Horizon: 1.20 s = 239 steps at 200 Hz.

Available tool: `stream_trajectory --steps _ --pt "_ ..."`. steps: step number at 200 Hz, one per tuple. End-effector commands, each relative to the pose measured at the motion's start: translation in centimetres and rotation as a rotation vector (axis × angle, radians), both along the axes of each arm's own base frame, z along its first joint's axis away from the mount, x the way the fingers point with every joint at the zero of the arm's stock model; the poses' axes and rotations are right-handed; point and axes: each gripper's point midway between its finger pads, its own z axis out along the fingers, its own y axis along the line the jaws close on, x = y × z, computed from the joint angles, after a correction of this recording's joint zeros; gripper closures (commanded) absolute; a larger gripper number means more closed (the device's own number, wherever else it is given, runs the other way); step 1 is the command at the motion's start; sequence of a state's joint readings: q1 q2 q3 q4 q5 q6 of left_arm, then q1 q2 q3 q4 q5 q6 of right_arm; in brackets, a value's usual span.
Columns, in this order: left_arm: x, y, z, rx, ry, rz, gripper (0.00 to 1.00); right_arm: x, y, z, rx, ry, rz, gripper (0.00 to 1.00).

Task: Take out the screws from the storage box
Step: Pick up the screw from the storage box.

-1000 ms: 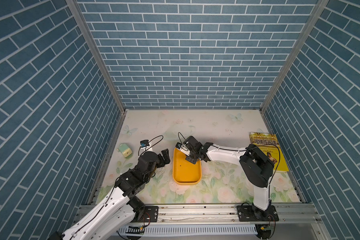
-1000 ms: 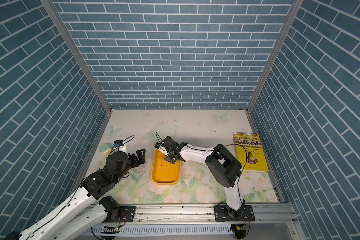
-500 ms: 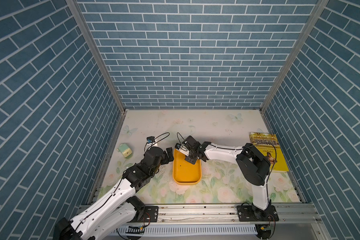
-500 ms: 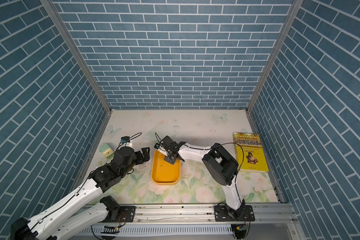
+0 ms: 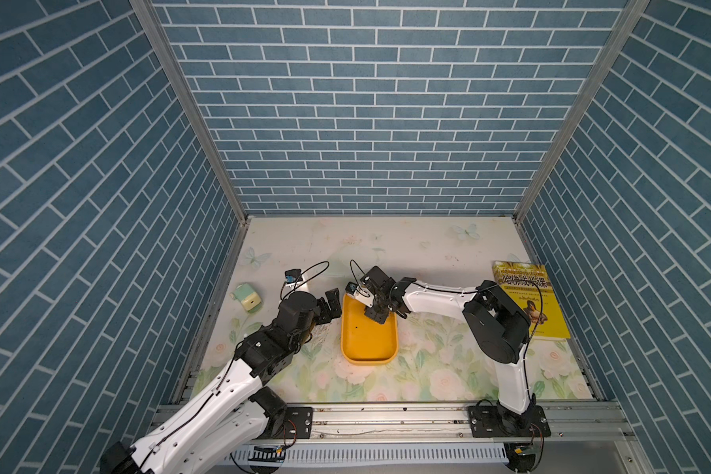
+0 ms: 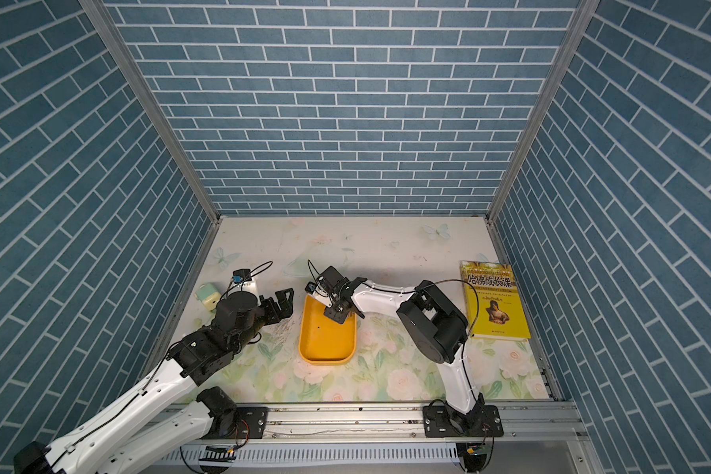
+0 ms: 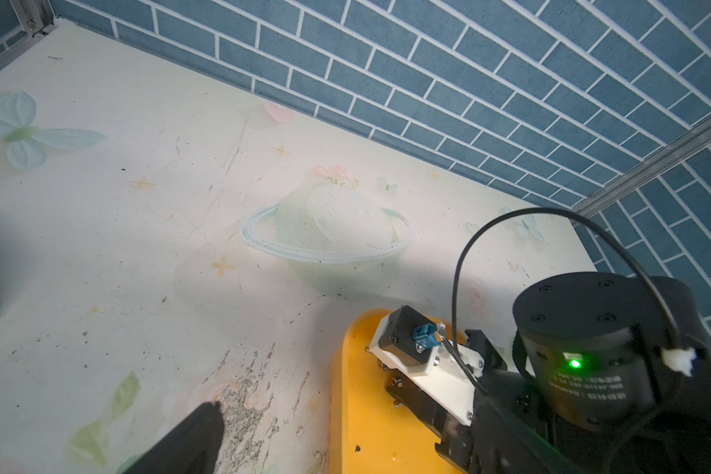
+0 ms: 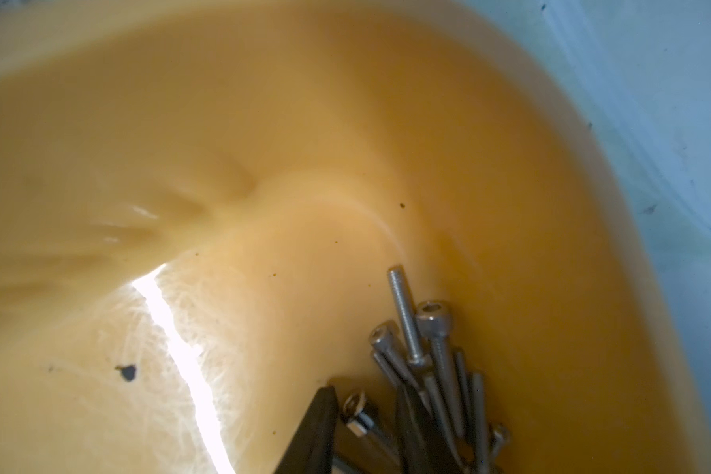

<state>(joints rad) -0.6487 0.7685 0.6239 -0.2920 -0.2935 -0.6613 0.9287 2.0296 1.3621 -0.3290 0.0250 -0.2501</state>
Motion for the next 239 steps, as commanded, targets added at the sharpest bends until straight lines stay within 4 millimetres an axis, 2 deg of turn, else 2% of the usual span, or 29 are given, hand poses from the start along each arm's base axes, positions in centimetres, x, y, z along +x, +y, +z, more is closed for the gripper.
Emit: stream_trajectory --steps 1,52,83,112,154,211,239 --pt "0.0 -0.3 0.4 -0.001 -0.015 -0.013 0.00 -1.4 -1.5 -2.2 -0.052 0.105 -0.037 0.69" --pt "-0.1 -0.5 0.4 -0.010 -0.015 -0.027 0.00 -0.9 -2.8 -3.2 -0.081 0.122 -0.100 0.69" --pt "-0.1 -0.7 0.4 -0.015 -0.014 -0.037 0.00 -0.4 -3.6 -3.5 -0.087 0.132 -0.133 0.80" --pt "-0.1 -0.8 0.3 -0.016 -0.013 -0.041 0.00 -0.1 -2.8 -2.5 -0.043 0.130 -0.128 0.86" --pt "-0.1 -1.0 0.3 -0.010 -0.015 -0.055 0.00 1.1 -0.8 0.5 0.042 0.080 -0.104 0.94" --pt "-0.1 -1.4 0.2 -0.009 -0.016 -0.077 0.00 2.2 1.4 7.8 0.215 -0.037 -0.067 0.97" --pt "0.0 -1.6 0.2 -0.006 -0.014 -0.085 0.00 2.3 1.5 10.1 0.267 -0.074 -0.066 0.98"
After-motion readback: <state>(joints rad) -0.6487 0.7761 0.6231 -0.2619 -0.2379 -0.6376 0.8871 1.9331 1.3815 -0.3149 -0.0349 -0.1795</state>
